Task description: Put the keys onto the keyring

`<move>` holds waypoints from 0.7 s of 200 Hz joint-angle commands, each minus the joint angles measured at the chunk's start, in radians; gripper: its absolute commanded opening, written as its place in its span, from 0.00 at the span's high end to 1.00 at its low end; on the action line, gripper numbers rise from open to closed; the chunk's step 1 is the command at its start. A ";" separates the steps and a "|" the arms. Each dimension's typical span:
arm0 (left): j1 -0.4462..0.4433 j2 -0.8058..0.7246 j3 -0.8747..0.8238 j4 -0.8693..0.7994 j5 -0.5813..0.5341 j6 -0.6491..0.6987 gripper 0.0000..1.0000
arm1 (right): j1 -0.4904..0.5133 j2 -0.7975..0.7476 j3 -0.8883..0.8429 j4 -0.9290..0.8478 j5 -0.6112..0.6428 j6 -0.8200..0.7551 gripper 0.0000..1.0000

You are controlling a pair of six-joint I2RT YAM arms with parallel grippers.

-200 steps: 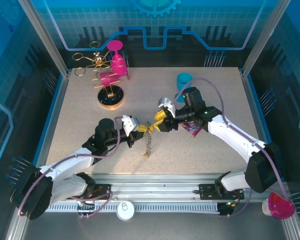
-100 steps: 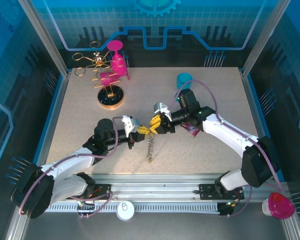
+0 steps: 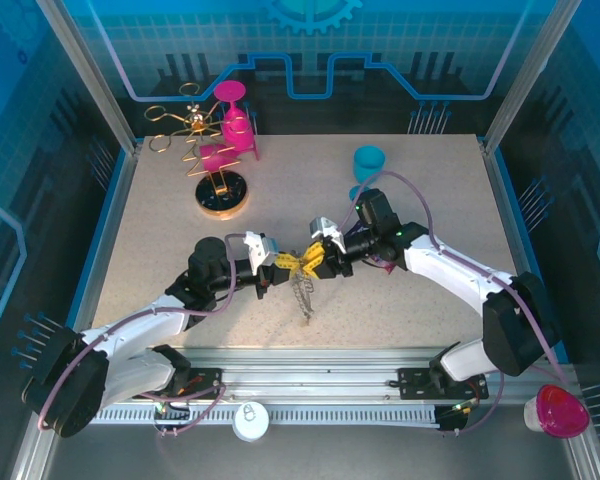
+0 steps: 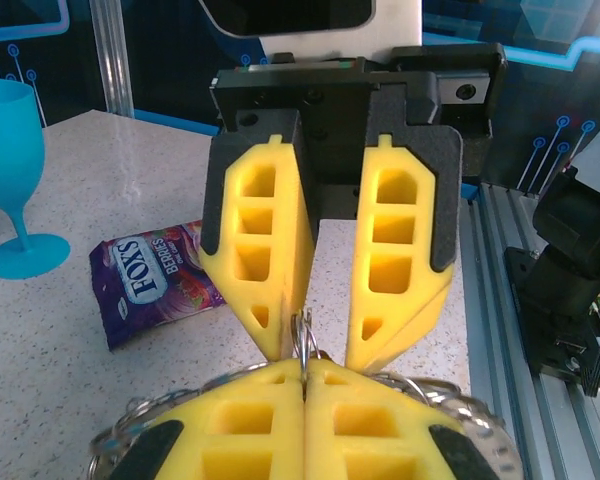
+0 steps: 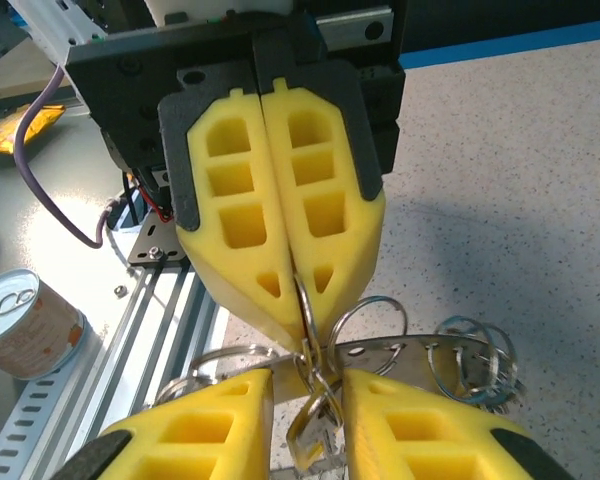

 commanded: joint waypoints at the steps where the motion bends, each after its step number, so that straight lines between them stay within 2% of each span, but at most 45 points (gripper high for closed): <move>1: 0.003 -0.016 0.000 0.047 0.040 0.007 1.00 | 0.011 -0.026 -0.007 0.068 -0.048 0.026 0.75; 24: 0.004 -0.017 0.002 0.042 0.043 0.007 1.00 | 0.011 -0.028 -0.013 0.092 -0.057 0.040 0.73; 42: 0.004 -0.015 0.005 0.042 0.044 0.006 1.00 | 0.011 -0.027 -0.014 0.101 -0.065 0.042 0.76; 56: 0.004 -0.012 0.008 0.047 0.043 0.004 1.00 | 0.011 -0.021 -0.016 0.102 -0.072 0.041 0.84; 74: 0.004 -0.008 0.010 0.059 0.036 -0.008 1.00 | 0.010 -0.021 -0.009 0.076 -0.074 0.026 1.00; 90: 0.002 -0.007 0.019 0.035 0.007 -0.014 1.00 | 0.009 -0.023 0.011 0.025 -0.052 -0.001 1.00; 104: 0.002 -0.013 0.046 -0.058 -0.034 0.001 0.85 | 0.014 -0.023 0.049 -0.068 -0.012 -0.051 1.00; 120: 0.001 -0.015 0.105 -0.239 -0.051 0.075 0.81 | 0.036 -0.012 0.116 -0.234 0.057 -0.171 1.00; 140: -0.001 0.004 0.178 -0.427 -0.059 0.155 0.81 | 0.066 0.030 0.209 -0.432 0.147 -0.297 1.00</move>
